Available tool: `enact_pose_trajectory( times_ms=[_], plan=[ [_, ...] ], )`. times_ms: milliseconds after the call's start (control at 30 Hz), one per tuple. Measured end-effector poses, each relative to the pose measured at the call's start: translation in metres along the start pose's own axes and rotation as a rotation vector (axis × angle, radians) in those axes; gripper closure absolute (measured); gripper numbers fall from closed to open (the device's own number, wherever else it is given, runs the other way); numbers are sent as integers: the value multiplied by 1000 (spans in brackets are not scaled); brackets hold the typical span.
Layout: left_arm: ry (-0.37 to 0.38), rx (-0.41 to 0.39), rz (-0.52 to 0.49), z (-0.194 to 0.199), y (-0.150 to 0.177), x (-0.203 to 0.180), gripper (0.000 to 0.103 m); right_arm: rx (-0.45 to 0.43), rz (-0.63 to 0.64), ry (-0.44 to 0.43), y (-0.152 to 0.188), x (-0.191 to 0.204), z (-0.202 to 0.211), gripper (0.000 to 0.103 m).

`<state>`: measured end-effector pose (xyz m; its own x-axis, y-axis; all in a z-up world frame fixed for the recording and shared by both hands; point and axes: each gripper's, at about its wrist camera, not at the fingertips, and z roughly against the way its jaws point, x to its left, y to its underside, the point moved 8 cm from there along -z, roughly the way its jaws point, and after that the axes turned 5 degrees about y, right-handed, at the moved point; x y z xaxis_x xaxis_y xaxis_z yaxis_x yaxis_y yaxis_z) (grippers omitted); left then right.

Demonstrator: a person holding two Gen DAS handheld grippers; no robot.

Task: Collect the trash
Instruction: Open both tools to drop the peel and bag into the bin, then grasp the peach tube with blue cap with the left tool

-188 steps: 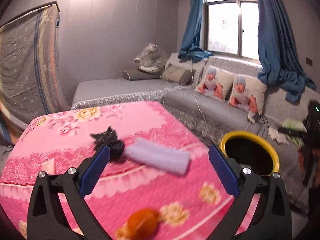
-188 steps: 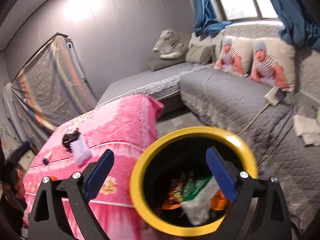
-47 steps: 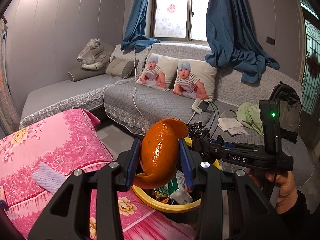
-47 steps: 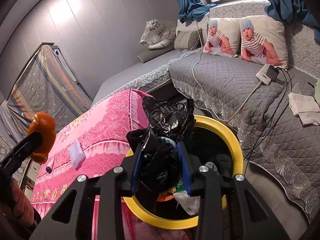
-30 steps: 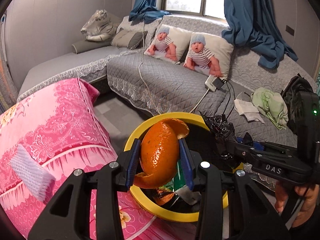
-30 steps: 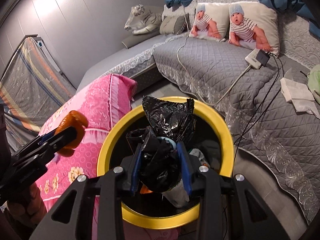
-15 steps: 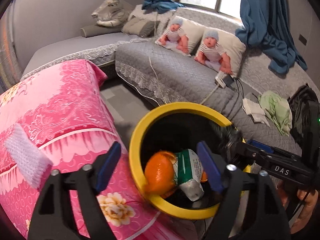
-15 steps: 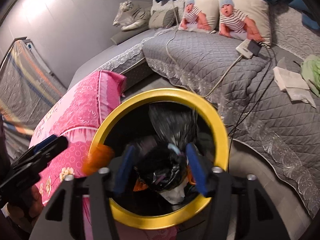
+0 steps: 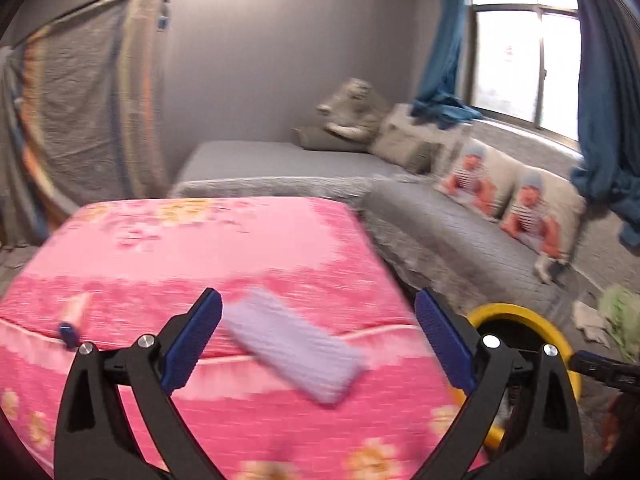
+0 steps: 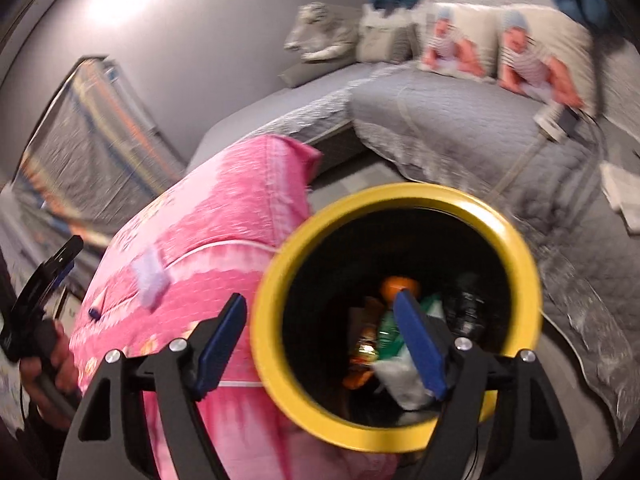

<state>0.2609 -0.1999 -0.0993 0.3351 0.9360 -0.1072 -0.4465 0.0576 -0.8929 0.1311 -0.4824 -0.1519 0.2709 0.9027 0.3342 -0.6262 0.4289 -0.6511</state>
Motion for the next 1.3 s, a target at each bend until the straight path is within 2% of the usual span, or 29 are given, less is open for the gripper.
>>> enact_pose_trajectory(
  times_ms=[100,200,333,400,567,767,1067,1167,1200,1267,1300],
  plan=[
    [-129,-3,49,16,1,67,10,-1,60,-22,-1,29,-3,29],
    [-263,36,118,27,15,141,9,-8,116,-59,-5,60,-7,29],
    [-344,119,218,30,38,217,10,-22,178,-87,-17,100,-12,28],
    [-367,147,224,27,45,239,10,-15,188,-107,-20,114,-17,28],
    [-404,188,228,18,53,270,10,8,232,-127,-20,148,-32,28],
    [-387,271,252,-6,70,291,10,26,302,-134,-14,174,-42,28],
    [-393,322,253,-30,75,302,22,36,299,-135,-14,175,-46,28],
    [-383,351,273,-39,81,307,34,36,295,-130,-13,173,-45,28],
    [-378,360,284,-41,83,309,42,35,297,-130,-13,173,-44,28],
    [-376,355,294,-42,85,311,66,32,306,-130,-13,175,-41,28],
    [-377,349,295,-40,84,312,69,29,311,-131,-14,177,-40,28]
  ],
)
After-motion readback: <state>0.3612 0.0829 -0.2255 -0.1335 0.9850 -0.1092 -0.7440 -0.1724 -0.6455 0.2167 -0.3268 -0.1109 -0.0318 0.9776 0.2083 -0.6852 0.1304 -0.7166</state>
